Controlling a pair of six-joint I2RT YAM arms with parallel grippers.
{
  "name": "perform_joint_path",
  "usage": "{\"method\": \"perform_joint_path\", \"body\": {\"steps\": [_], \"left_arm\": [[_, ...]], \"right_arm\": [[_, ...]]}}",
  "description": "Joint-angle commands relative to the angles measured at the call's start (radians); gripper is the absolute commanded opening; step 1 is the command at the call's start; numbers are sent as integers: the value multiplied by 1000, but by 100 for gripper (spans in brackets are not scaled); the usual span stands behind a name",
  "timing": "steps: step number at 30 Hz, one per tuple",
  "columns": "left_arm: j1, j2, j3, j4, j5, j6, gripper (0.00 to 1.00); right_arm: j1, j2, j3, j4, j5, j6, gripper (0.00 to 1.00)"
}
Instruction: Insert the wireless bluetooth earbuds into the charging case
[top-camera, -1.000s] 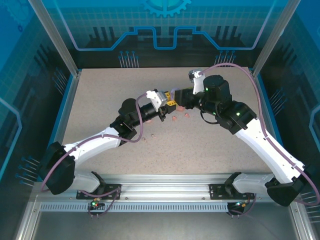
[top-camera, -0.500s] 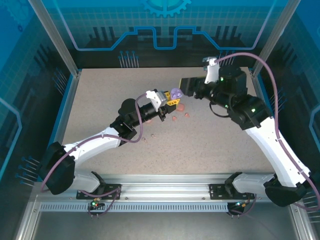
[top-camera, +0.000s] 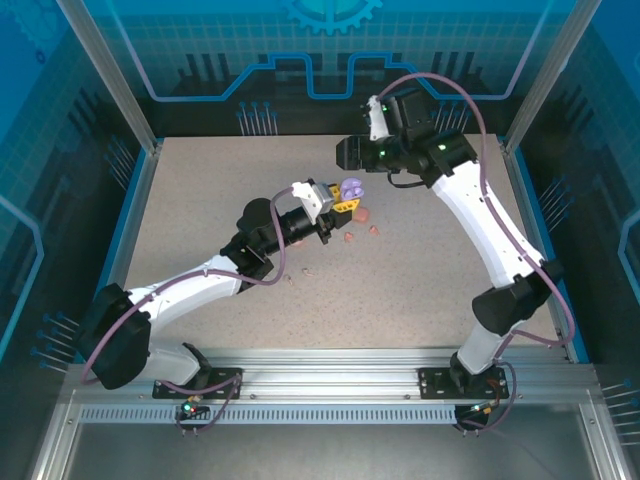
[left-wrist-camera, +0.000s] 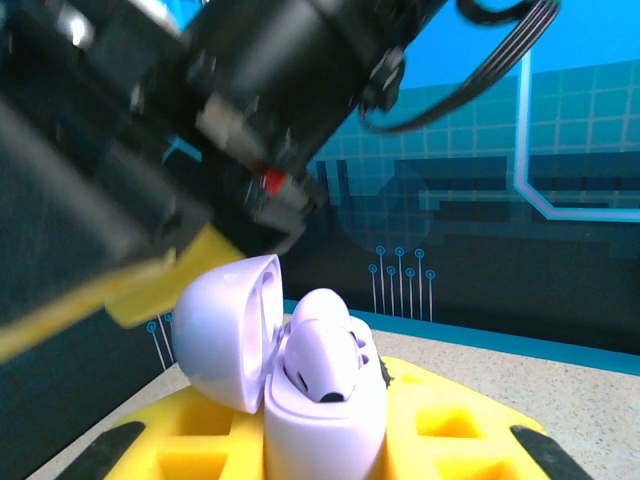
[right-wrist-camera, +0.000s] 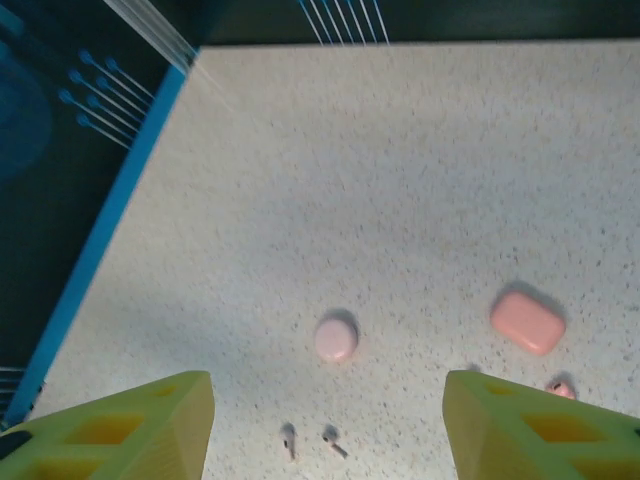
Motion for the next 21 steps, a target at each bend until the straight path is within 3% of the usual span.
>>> {"method": "perform_joint_path", "body": {"steps": [1,14,21], "left_arm": [[-9,-3,-2,47,3,-18,0],[-10,18,15,38,-15,-16,0],[-12,98,49,-22,-17,-169,0]], "right_arm": [[3,-17,29,-68,-30,-24,59],[29,-281,-268,10,40,41,57],[-139,-334,-346,64,167,172,67]]}}
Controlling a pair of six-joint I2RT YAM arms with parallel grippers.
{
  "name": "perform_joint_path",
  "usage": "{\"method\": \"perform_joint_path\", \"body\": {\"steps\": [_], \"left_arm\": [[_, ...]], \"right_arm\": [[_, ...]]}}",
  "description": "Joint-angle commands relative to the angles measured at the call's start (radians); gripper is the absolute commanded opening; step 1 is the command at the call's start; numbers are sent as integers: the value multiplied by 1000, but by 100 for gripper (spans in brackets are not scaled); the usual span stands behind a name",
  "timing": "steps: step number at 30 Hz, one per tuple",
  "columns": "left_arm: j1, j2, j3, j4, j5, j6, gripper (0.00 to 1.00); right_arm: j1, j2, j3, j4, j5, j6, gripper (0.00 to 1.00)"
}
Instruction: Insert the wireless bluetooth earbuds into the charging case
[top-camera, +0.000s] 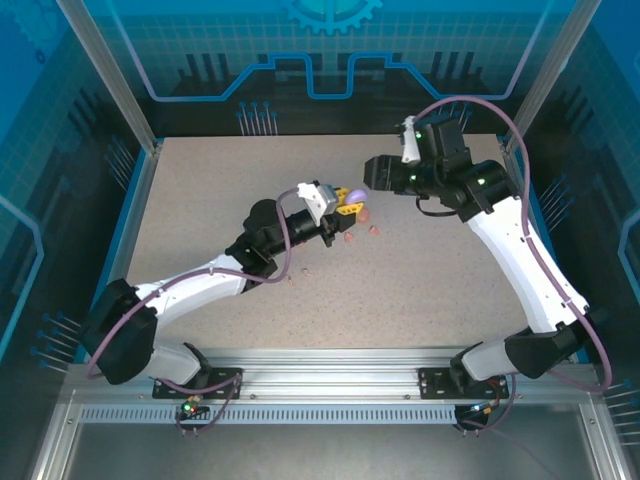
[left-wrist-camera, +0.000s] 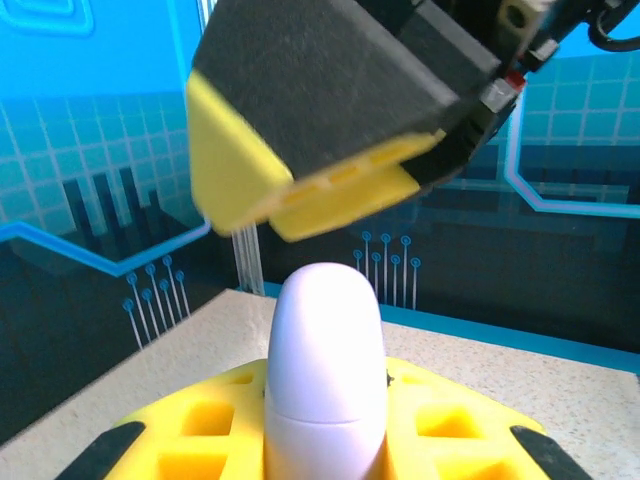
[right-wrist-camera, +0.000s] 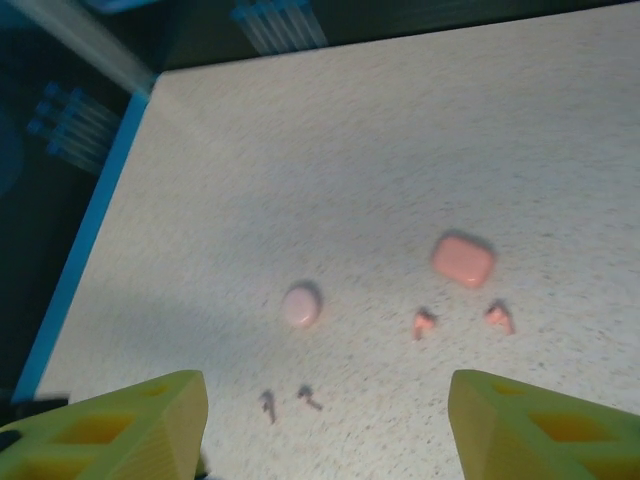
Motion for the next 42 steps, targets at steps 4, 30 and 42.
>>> {"method": "perform_joint_path", "body": {"steps": [4,30,42], "left_arm": [[-20,179,94,-34,-13,-305,0],[-211,957,830,-306,-172,-1005,7],[-169,1122,1127,-705,-81,-1138,36]], "right_arm": [[-145,-108,-178,81,66,134,74],[-147,-336,-213,93,235,174,100],[-138,-291,-226,123,212,173,100]]}}
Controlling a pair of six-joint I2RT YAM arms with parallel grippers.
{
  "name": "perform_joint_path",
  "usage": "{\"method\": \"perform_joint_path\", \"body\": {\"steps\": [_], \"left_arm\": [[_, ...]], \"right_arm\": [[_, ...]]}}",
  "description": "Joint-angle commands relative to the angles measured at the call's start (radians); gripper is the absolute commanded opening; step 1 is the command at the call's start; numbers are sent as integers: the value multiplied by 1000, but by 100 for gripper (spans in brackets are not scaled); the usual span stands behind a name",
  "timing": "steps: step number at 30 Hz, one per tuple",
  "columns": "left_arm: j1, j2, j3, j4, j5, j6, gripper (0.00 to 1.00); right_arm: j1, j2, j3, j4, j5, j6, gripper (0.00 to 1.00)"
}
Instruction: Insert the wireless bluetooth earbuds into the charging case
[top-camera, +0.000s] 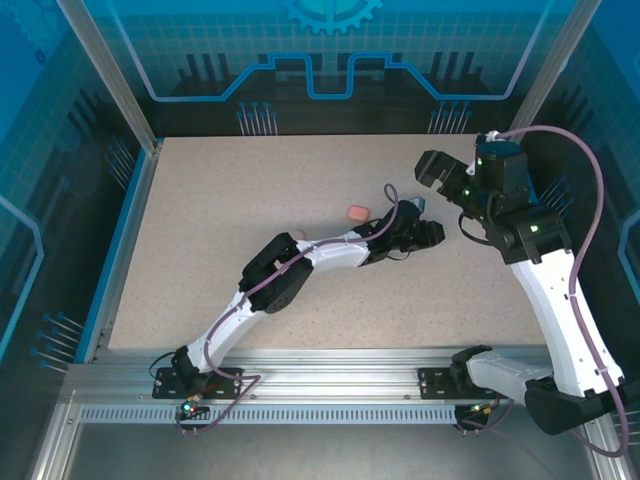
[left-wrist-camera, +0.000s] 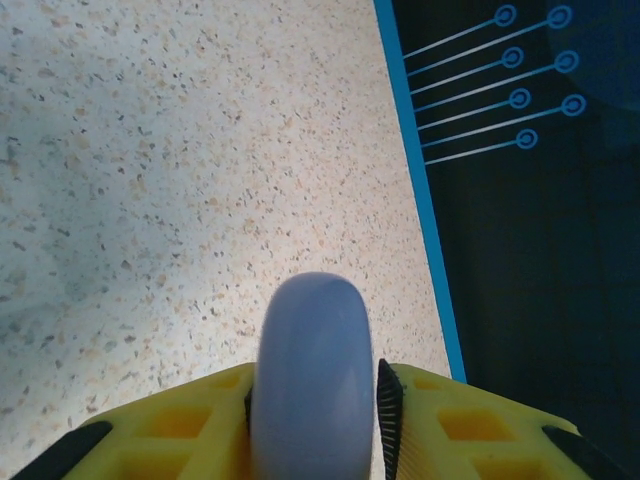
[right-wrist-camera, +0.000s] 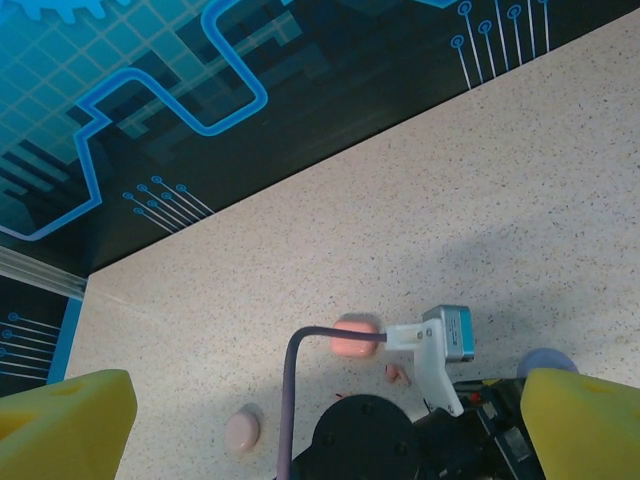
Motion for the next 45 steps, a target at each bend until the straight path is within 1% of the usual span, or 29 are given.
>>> {"method": "perform_joint_path", "body": {"steps": [1,9,14,20,22,23,24,26,27,30,31,38,39,40,41,43,45], "left_arm": [[29,71,82,-157,63,-70,36],[41,105,117,-235,49,-89,38],[44,91,115,-279,45,-72,43],[46,13,88,-309,18,14,55],[46,-21,67,-311,4,50,58],[46,-40,53,-314,-11,65,63],[46,-61,34,-307,-21,79,64],[49,-98,-10,-289,-37,107,66],[50,-121,-35,-282,-52,121,71],[53,-198,-134,-219,-85,163,74],[53,-222,-161,-212,-101,171,78],[65,-466,-444,-107,-180,236,82],[69,-509,-488,-101,-199,248,87],[73,-550,-527,-93,-216,260,89],[80,-593,-571,-85,-231,270,95],[99,-670,-646,-76,-248,290,99],[126,-748,-719,-75,-263,305,99]], "right_arm": [[6,7,2,27,9,-2,100],[-6,29,-4,36,36,-32,100],[-10,34,-9,35,19,-28,100],[-7,25,2,43,-26,-9,100],[2,22,10,39,-20,-8,100],[4,20,16,43,-28,-11,100],[5,18,22,49,-43,-18,100],[7,12,21,57,-34,-34,100],[6,8,11,68,-25,-44,100],[-8,8,-9,81,-38,-64,100],[-15,11,-8,75,-48,-69,100],[-41,0,-35,59,-86,-88,100],[-42,-6,-46,63,-96,-93,100],[-41,-10,-56,62,-102,-93,100],[-41,-10,-65,60,-109,-97,100],[-41,-2,-89,57,-123,-97,97],[-40,21,-104,39,-145,-96,95]]}}
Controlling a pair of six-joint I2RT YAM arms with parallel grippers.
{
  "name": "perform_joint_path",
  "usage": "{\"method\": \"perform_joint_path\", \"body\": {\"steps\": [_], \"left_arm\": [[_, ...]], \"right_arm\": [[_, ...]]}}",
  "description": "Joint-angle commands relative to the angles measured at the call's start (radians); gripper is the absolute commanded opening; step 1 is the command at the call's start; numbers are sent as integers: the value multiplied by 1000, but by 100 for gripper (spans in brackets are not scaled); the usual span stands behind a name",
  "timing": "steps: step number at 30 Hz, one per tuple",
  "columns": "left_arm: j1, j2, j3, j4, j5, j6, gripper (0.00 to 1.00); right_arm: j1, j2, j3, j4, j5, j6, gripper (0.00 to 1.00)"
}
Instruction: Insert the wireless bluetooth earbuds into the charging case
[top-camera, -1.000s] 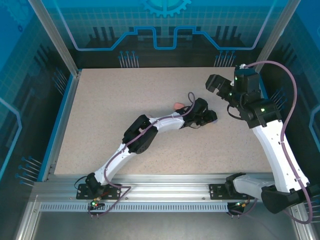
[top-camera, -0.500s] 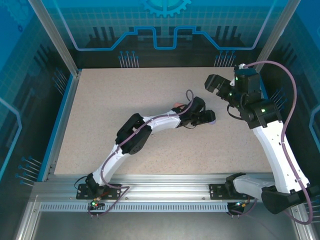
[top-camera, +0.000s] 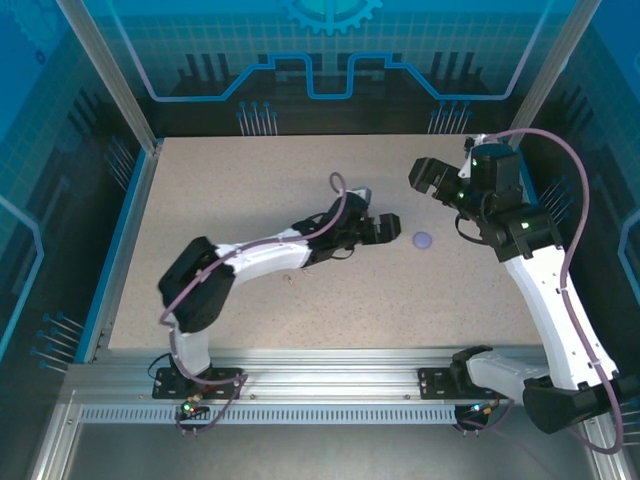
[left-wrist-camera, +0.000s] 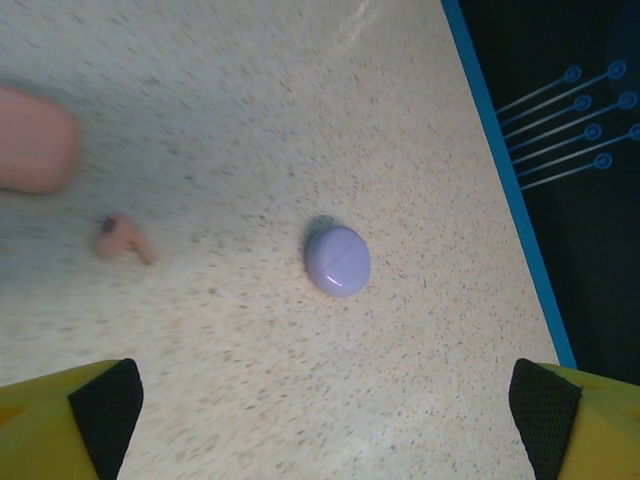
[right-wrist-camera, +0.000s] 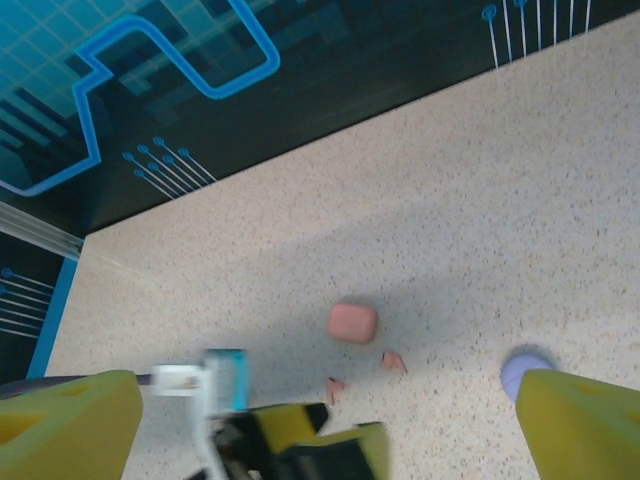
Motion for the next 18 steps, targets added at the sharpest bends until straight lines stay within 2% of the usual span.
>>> {"method": "perform_joint_path", "body": {"steps": [1,6,8,12,15,18], "left_arm": [[50,-136,-104,39,-77,68,99],[132,-294,-246,38,-171,67,99],[178,-353,-285,32,-177,61,99],[281,-458,-320,-10,-106,21,99],[326,-537,-355,8,-56,53,99],[329,-614,-382,23,-96,102,99]], "right_arm": [[-12,30,-30,-25,-57,-9,94],[26,121,-51,-60,-76,24,90],[50,160,-50,-66,-71,36,89],[95,241,-29,-76,-52,83,89],[122,323,23,-92,-53,113,88],[153,422,103,-119,-39,128,87]]}}
